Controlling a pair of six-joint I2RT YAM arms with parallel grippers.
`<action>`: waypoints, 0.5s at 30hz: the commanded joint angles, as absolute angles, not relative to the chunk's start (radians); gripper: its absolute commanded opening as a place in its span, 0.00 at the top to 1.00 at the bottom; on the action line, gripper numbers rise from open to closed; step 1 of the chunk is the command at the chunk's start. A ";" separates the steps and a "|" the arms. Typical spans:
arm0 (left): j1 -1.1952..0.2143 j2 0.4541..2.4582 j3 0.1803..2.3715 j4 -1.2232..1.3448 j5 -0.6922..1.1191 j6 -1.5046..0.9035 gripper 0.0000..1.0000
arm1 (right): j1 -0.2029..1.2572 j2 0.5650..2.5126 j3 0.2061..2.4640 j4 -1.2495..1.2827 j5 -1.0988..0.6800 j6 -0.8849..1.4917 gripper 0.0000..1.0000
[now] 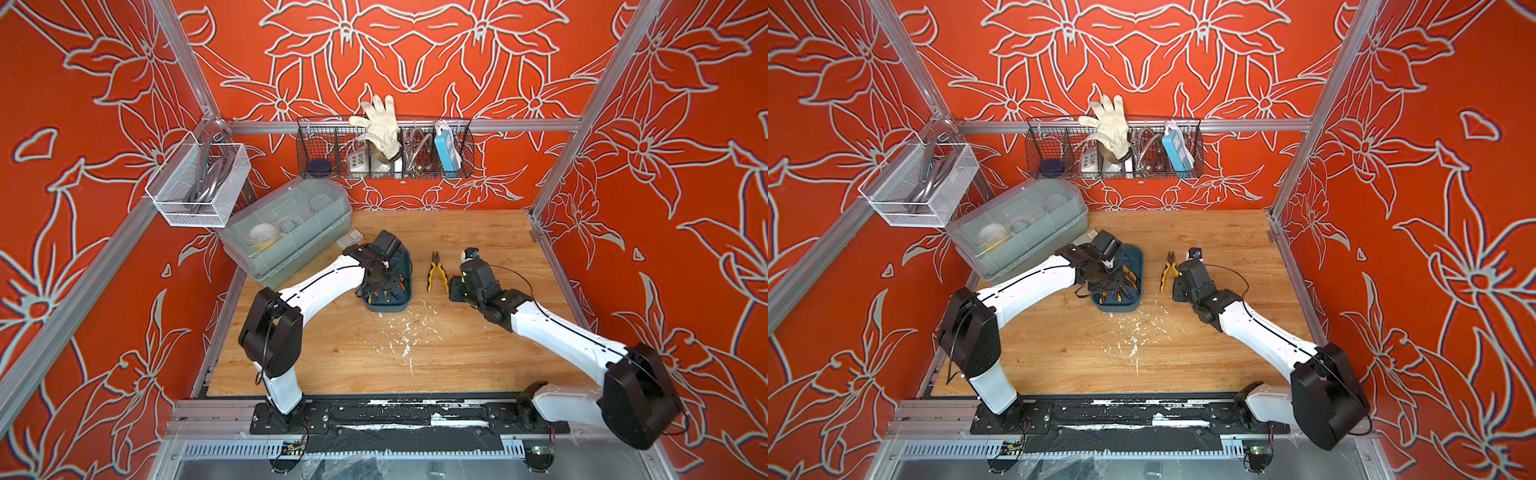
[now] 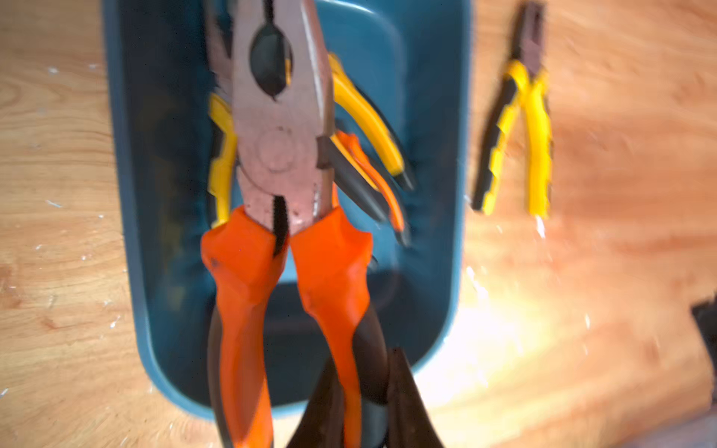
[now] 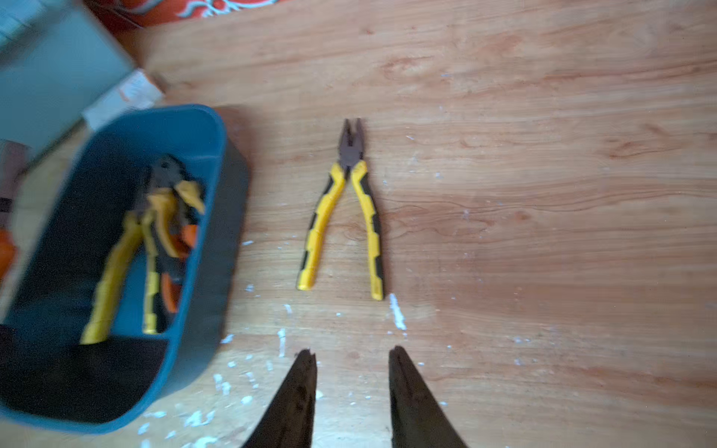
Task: Take the pliers out of the storage box
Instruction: Pick up the pliers from the storage box.
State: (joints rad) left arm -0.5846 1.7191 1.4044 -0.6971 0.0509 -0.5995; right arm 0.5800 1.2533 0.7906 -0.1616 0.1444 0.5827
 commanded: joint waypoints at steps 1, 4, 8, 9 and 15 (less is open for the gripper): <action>-0.596 1.647 1.383 -0.692 0.127 -0.505 1.00 | 0.575 1.246 0.787 -0.098 -0.090 0.707 0.64; -0.620 1.618 1.344 -0.664 0.172 -0.476 1.00 | 0.573 1.278 0.793 -0.020 -0.228 0.792 0.63; -0.663 1.608 1.315 -0.641 0.175 -0.458 1.00 | 0.569 1.335 0.826 0.046 -0.341 0.869 0.61; -0.671 1.606 1.312 -0.636 0.175 -0.456 1.00 | 0.570 1.348 0.836 0.050 -0.356 0.878 0.61; -0.691 1.591 1.279 -0.591 0.203 -0.469 1.00 | 0.570 1.435 0.872 0.095 -0.427 0.919 0.52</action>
